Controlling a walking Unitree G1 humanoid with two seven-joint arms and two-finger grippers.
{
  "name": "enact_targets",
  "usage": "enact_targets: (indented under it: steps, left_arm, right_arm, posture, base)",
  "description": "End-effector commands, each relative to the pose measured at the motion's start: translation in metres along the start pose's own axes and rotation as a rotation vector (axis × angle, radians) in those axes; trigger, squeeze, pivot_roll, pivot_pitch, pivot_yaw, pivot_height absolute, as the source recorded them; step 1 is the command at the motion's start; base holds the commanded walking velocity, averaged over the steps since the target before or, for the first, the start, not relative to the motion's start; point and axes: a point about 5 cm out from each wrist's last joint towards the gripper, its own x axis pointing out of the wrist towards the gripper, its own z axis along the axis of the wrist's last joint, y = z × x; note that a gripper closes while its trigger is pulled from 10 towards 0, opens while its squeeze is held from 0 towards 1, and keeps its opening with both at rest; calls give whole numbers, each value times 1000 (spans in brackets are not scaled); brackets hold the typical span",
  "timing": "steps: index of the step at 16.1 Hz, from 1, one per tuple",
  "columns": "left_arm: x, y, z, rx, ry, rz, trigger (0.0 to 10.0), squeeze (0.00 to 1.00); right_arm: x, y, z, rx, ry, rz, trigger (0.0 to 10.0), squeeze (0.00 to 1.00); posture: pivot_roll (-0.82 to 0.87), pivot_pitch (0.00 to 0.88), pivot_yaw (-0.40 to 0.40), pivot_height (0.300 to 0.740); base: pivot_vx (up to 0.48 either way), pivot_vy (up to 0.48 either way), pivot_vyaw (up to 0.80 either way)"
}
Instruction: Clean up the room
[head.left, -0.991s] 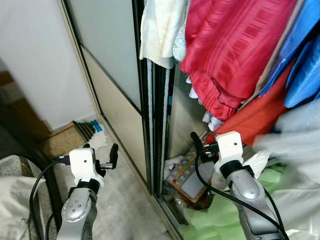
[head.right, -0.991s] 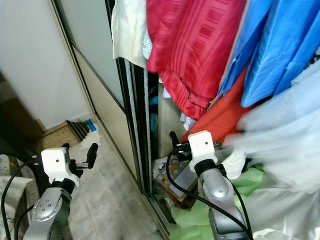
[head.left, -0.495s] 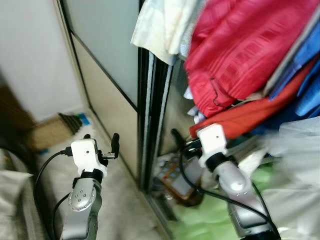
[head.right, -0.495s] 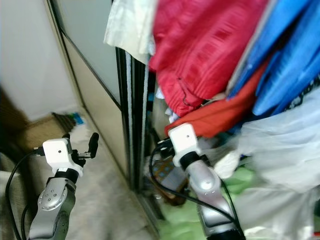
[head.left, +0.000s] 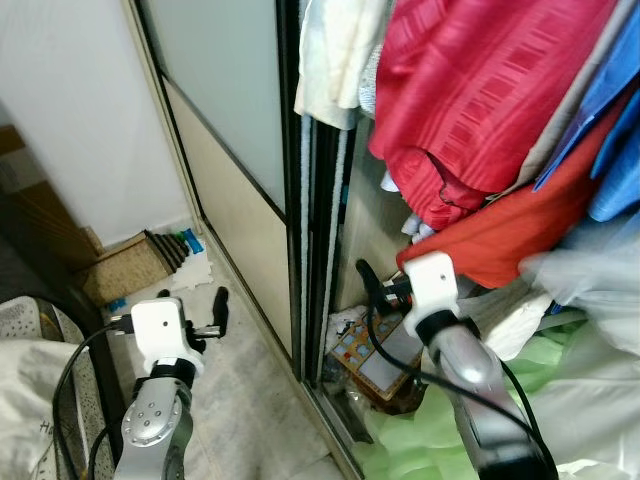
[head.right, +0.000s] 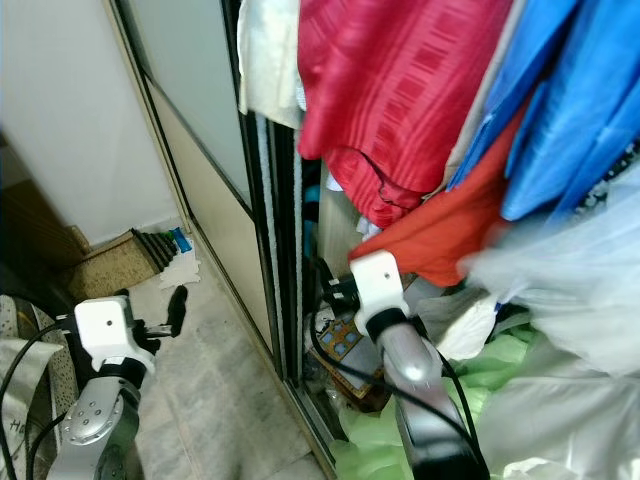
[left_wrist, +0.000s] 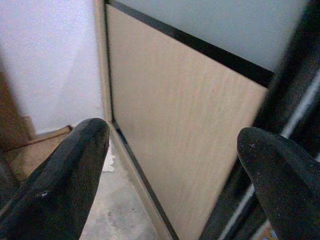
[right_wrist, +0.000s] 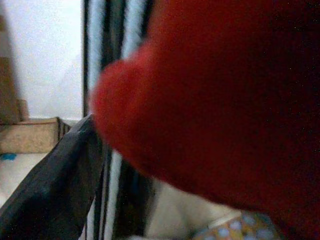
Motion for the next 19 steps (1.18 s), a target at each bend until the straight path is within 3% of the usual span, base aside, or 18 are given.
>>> enact_targets:
  steps: [1, 6, 8, 12, 16, 19]
  left_arm:
    - [1, 1, 6, 3, -28, 19, 10000, 0]
    - [15, 0, 16, -14, -75, 59, 10000, 0]
    - [25, -15, 25, -14, -116, 12, 10000, 0]
    - [29, -15, 19, -33, -97, 4, 10000, 0]
    - [20, -9, 11, -21, -73, 17, 10000, 0]
    - [-4, 16, 8, 14, -44, 56, 10000, 0]
  right_arm:
    - [7, 3, 3, -3, -21, 22, 10000, 0]
    - [10, -1, 9, -37, -43, 66, 10000, 0]
    - [11, -13, 13, -64, -62, 14, 10000, 0]
    - [5, -11, 15, -80, -79, -7, 10000, 0]
    - [-2, -20, 6, -77, -54, -47, 10000, 0]
    - [-36, -34, -3, -36, -9, -176, 10000, 0]
  posture:
    - [117, 19, -39, 740]
    - [84, 15, -80, 740]
    - [59, 2, -45, 740]
    - [15, 0, -31, 740]
    - [33, 0, -21, 740]
    - [46, 0, -4, 740]
  base:
    - [0, 0, 0]
    - [0, 0, 0]
    - [0, 0, 0]
    - [0, 0, 0]
    - [0, 0, 0]
    - [0, 0, 138]
